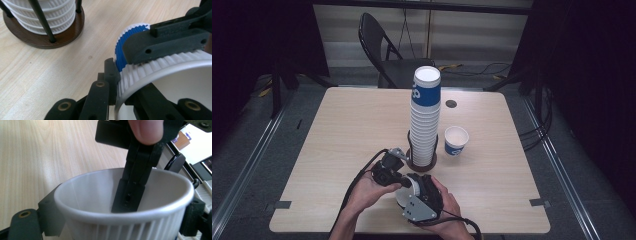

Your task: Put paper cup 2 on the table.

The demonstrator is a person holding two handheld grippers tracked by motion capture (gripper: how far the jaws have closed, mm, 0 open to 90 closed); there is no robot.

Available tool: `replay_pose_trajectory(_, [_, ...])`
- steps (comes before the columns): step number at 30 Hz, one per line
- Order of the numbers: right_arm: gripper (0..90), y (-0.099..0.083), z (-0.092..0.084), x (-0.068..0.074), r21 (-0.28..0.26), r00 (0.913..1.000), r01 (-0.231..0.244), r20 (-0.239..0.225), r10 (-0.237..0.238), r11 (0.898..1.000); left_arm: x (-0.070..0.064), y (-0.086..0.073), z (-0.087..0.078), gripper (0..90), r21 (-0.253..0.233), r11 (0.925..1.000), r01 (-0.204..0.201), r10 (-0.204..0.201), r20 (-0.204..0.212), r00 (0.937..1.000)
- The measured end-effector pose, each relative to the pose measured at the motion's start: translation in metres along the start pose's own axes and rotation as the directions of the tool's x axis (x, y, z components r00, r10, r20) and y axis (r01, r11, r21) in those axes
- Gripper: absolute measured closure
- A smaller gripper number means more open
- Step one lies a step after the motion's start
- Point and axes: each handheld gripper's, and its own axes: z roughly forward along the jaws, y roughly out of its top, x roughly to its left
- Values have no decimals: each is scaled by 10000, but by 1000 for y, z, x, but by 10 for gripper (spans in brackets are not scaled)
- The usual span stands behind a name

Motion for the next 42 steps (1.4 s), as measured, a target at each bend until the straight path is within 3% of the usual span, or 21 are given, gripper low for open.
replay_pose_trajectory(6, [181, 0, 1, -1, -79, 9996, -253, -136, 252, 9996, 2, -4, -1, 847, -301, 9995, -50, 54, 117, 9999])
replay_pose_trajectory(11, [186, 0, 0, -3, -165, 9983, -585, -10, 585, 9982, 4, -8, -3, 833, -894, 9960, 56, -49, 80, 10000])
replay_pose_trajectory(15, [188, -1, -1, -6, -286, 9958, -908, 69, 910, 9955, 5, -12, -5, 786, -1202, 9927, 90, -110, -164, 9998])
replay_pose_trajectory(19, [189, -2, -2, -8, -430, 9923, -1218, 165, 1226, 9916, 4, -17, -6, 688, -1788, 9839, -6, -89, -520, 9986])
replay_pose_trajectory(22, [190, -4, -2, -8, -466, 9888, -1474, 168, 1483, 9880, 6, -22, -7, 640, -2203, 9754, 117, -226, -472, 9986])
replay_pose_trajectory(25, [190, -8, -1, -11, -590, 9778, -2090, 16, 2095, 9761, 7, -26, -8, 584, -2540, 9671, 142, -316, -647, 9974])
replay_pose_trajectory(26, [190, -8, -1, -11, -590, 9778, -2090, 16, 2095, 9761, 7, -28, -8, 584, -2699, 9628, 109, -328, -765, 9965])
replay_pose_trajectory(28, [190, -11, -1, -13, -655, 9714, -2369, -20, 2373, 9693, 8, -31, -9, 493, -3017, 9534, 53, -312, -810, 9962])
replay_pose_trajectory(30, [190, -11, -1, -13, -688, 9694, -2444, 51, 2453, 9672, 9, -33, -10, 471, -3414, 9398, 130, -440, -830, 9956])
replay_pose_trajectory(33, [190, -14, -3, -17, -804, 9569, -2892, 29, 2904, 9539, 10, -36, -12, 397, -3948, 9186, 154, -548, -888, 9945])
replay_pose_trajectory(34, [190, -15, -3, -18, -807, 9541, -2983, 21, 2994, 9511, 10, -36, -12, 384, -3948, 9186, 154, -548, -888, 9945])
replay_pose_trajectory(35, [189, -16, -3, -20, -827, 9519, -3054, 10, 3066, 9486, 11, -37, -12, 371, -4060, 9137, 194, -639, -964, 9933])
replay_pose_trajectory(38, [189, -17, -1, -21, -670, 9482, -3168, 19, 3176, 9461, 13, -40, -12, 324, -4485, 8936, 187, -772, -1124, 9907])
replay_pose_trajectory(42, [190, -22, -1, -23, -584, 9317, -3626, -2, 3632, 9301, 14, -45, -12, 283, -4948, 8687, 220, -880, -1103, 9900])
